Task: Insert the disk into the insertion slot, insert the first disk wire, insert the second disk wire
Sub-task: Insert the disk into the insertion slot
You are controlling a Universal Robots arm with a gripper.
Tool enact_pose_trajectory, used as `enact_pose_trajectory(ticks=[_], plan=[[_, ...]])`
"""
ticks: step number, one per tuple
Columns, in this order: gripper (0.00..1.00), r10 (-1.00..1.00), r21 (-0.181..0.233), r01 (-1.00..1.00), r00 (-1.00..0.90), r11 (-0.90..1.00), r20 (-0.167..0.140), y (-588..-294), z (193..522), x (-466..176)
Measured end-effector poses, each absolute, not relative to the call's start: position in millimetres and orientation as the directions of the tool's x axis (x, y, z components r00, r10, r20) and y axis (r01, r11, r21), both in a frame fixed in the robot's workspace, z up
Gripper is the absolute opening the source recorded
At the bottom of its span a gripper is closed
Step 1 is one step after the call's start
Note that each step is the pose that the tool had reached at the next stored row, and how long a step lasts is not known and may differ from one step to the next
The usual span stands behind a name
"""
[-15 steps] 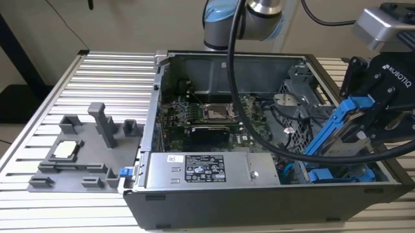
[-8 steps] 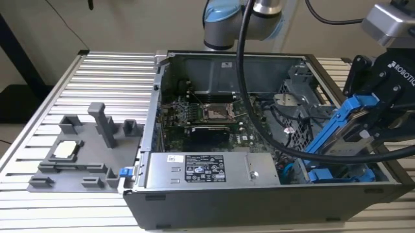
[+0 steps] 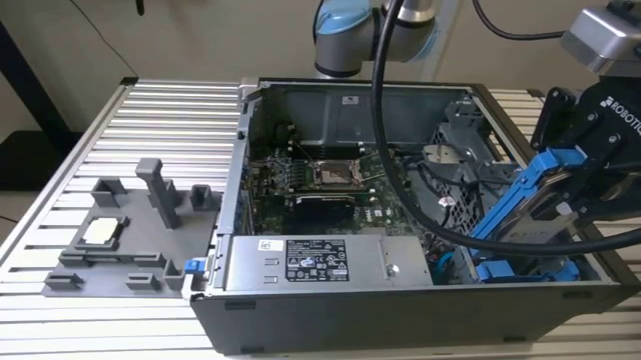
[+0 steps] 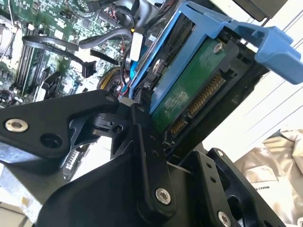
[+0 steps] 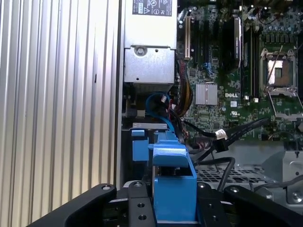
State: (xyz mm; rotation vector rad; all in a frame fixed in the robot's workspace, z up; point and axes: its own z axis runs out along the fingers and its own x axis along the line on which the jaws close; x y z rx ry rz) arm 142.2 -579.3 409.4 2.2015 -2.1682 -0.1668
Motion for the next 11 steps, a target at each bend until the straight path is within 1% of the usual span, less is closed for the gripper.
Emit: enact_pose_trajectory(ticks=[7,11], plan=[[0.33,-0.999,0.111,-0.994,0.012,-0.017,-0.043,-579.3,404.8,142.5],[0.33,-0.999,0.131,-0.991,0.012,-0.018,-0.044,-579.3,404.8,143.5]])
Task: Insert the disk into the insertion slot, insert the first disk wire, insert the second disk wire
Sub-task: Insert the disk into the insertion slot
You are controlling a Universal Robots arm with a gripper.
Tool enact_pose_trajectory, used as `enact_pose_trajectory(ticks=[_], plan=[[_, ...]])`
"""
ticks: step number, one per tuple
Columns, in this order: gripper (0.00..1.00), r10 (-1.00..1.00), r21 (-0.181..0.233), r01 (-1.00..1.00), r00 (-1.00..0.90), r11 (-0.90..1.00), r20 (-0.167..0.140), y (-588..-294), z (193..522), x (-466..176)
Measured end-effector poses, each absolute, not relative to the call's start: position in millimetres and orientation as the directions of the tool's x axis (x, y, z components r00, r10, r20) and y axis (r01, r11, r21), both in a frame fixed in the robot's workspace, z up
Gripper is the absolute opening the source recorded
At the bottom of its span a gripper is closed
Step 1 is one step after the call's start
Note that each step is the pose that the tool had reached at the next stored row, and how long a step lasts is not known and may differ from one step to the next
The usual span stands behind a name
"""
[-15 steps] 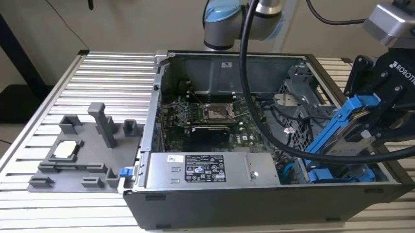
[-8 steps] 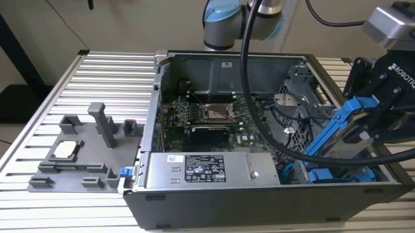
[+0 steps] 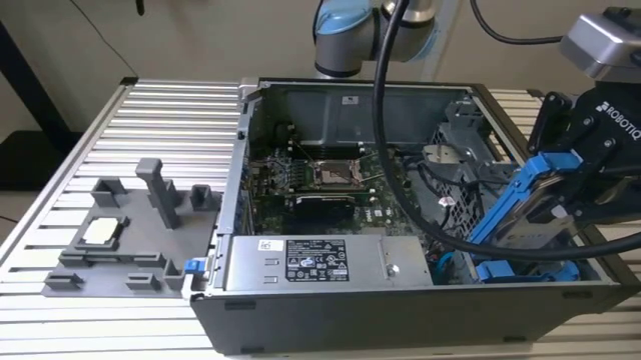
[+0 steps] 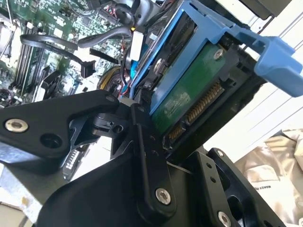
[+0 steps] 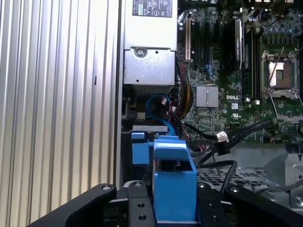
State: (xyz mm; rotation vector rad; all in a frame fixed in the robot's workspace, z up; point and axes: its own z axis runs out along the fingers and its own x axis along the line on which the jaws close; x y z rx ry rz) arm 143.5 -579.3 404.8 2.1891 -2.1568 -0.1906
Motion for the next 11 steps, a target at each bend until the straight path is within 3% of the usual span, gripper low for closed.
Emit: enact_pose_trajectory(ticks=[6,11], plan=[[0.33,-0.999,0.168,-0.986,0.010,-0.017,-0.042,-579.4,410.6,147.5],[0.33,-0.999,0.171,-0.985,0.010,-0.017,-0.041,-579.4,406.7,152.7]])
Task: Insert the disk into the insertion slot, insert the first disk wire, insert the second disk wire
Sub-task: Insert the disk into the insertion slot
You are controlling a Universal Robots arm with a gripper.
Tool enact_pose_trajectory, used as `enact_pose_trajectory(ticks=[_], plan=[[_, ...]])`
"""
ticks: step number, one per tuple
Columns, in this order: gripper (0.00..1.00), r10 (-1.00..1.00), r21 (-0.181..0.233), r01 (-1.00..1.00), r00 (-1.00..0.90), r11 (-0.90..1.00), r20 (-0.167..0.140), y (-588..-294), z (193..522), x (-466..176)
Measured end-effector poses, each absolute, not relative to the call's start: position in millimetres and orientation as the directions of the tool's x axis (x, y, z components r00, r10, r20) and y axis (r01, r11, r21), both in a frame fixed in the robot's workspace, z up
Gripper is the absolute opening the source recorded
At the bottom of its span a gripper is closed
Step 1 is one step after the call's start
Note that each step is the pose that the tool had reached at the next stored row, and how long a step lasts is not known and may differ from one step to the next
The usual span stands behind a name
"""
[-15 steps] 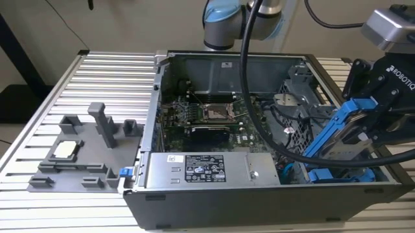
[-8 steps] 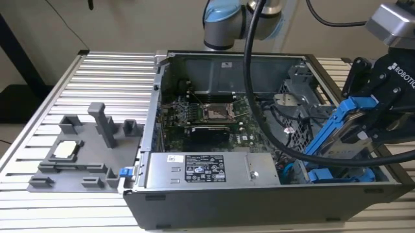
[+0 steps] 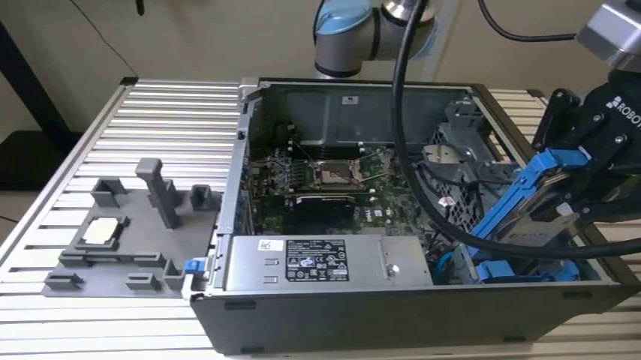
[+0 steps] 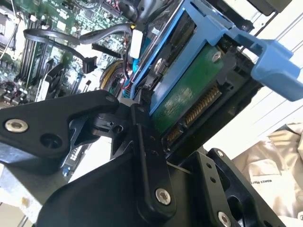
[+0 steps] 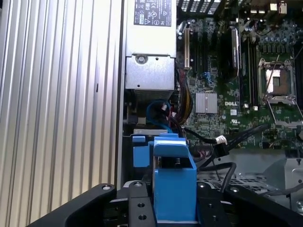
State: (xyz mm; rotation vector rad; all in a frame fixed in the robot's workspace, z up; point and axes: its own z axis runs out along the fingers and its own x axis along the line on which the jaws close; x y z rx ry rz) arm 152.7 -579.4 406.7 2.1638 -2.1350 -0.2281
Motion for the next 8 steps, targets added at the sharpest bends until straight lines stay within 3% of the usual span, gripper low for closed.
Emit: enact_pose_trajectory(ticks=[8], plan=[[0.33,-0.999,0.171,-0.985,0.010,-0.017,-0.041,-579.5,395.8,155.0]])
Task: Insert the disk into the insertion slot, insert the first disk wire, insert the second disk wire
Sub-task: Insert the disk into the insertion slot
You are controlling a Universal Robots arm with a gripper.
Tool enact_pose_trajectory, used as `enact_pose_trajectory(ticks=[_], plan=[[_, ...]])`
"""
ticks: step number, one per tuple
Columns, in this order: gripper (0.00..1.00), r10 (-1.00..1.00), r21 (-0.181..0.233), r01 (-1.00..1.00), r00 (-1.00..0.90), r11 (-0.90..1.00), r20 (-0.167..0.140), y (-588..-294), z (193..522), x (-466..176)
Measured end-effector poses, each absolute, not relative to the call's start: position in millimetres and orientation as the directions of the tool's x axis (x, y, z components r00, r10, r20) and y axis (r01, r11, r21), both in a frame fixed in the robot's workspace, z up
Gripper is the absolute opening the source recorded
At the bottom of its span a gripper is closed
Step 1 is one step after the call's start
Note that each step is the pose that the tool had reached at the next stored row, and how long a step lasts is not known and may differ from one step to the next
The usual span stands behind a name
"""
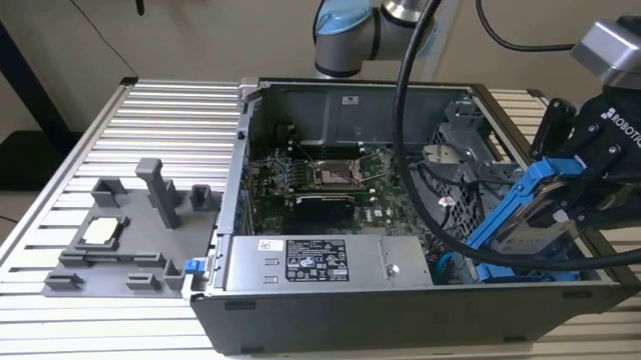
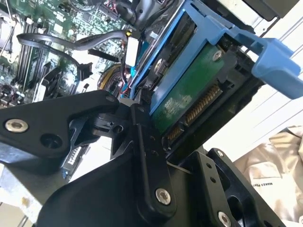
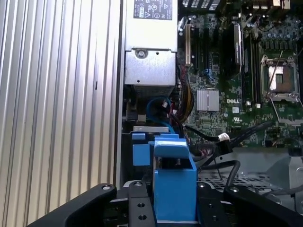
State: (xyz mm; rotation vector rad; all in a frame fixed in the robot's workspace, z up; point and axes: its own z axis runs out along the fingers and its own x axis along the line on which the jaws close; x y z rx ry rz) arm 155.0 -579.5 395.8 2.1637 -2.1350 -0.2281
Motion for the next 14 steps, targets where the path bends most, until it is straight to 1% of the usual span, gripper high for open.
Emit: enact_pose_trajectory(ticks=[5,11,14], plan=[[0.33,-0.999,0.169,-0.985,0.010,-0.017,-0.043,-579.5,387.0,155.0],[0.33,-0.998,0.160,-0.987,0.016,-0.027,-0.065,-578.8,379.9,153.5],[0.33,-0.997,0.159,-0.987,0.021,-0.031,-0.069,-578.0,377.7,153.3]])
